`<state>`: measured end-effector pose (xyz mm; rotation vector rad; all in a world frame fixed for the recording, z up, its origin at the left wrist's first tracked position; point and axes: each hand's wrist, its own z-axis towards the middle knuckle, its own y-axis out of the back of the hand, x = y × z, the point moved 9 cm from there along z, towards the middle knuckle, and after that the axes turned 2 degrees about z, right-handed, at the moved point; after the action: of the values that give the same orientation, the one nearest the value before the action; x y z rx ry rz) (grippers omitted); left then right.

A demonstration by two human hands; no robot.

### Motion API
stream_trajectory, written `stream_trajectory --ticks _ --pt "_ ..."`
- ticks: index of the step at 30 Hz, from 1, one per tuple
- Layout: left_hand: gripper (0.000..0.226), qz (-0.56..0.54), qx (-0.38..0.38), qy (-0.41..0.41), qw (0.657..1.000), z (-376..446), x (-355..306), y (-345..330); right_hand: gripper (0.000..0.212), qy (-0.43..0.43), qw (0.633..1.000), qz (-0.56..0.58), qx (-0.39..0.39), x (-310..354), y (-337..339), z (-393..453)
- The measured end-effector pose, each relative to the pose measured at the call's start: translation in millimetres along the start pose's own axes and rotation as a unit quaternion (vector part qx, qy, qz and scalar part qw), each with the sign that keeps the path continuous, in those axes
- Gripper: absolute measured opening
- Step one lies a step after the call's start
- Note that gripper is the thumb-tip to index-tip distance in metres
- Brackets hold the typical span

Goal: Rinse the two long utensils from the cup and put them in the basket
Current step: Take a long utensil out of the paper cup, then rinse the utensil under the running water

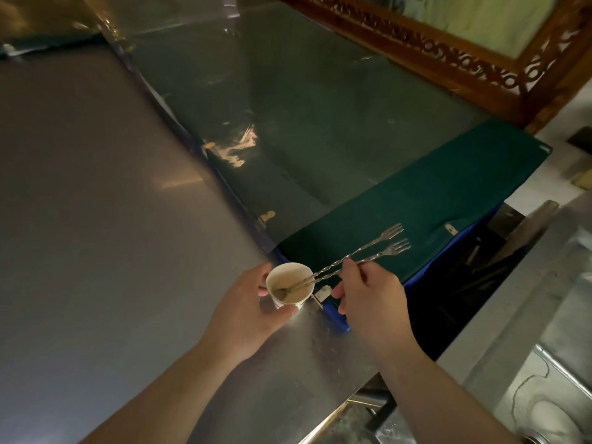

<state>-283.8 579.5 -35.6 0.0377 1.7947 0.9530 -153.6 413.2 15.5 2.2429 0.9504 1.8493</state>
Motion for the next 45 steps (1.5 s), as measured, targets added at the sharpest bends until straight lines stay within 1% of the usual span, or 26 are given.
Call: stream_trajectory --ticks 3,7,9,15,19,24,26,28,33,36,40,45 --pt "0.058 0.001 0.001 -0.007 1.0 0 -2 1 0.039 -0.023 0.999 0.038 -0.017 -7 5 0" --pt "0.063 0.006 0.004 0.003 1.0 1 0 0 0.034 -0.06 0.992 0.102 -0.031 -19 12 0" --pt "0.063 -0.003 0.004 0.005 1.0 1 0 0 0.031 -0.086 0.987 0.135 -0.032 -27 14 0" --pt "0.057 -0.001 -0.001 0.005 1.0 -1 1 2 0.029 -0.138 0.964 0.225 -0.037 -48 26 -5" --pt "0.069 0.02 -0.05 0.004 0.999 -10 0 12 0.028 -0.157 0.948 0.276 -0.028 -56 35 -10" --pt "0.053 0.039 -0.129 -0.054 0.989 -26 -41 28 0.028 -0.159 0.924 0.345 -0.03 -56 60 -21" --pt "0.048 0.03 -0.146 -0.068 0.986 -31 -63 30 0.029 -0.152 0.916 0.368 -0.041 -57 78 -26" --pt "0.046 0.009 -0.146 -0.074 0.986 -35 -79 26 0.031 -0.139 0.913 0.38 -0.05 -58 100 -32" --pt "0.041 -0.032 -0.102 -0.103 0.989 -46 -141 -13 0.031 -0.105 0.897 0.42 -0.091 -71 168 -49" --pt "0.035 -0.108 -0.051 -0.112 0.986 -52 -182 -57 0.033 -0.088 0.887 0.438 -0.119 -87 216 -60" --pt "0.033 -0.175 0.017 -0.109 0.978 -64 -235 -121 0.026 -0.084 0.867 0.463 -0.164 -122 282 -79" --pt "0.031 -0.262 0.093 -0.078 0.957 -87 -290 -206 0.025 -0.096 0.837 0.488 -0.228 -179 366 -109"
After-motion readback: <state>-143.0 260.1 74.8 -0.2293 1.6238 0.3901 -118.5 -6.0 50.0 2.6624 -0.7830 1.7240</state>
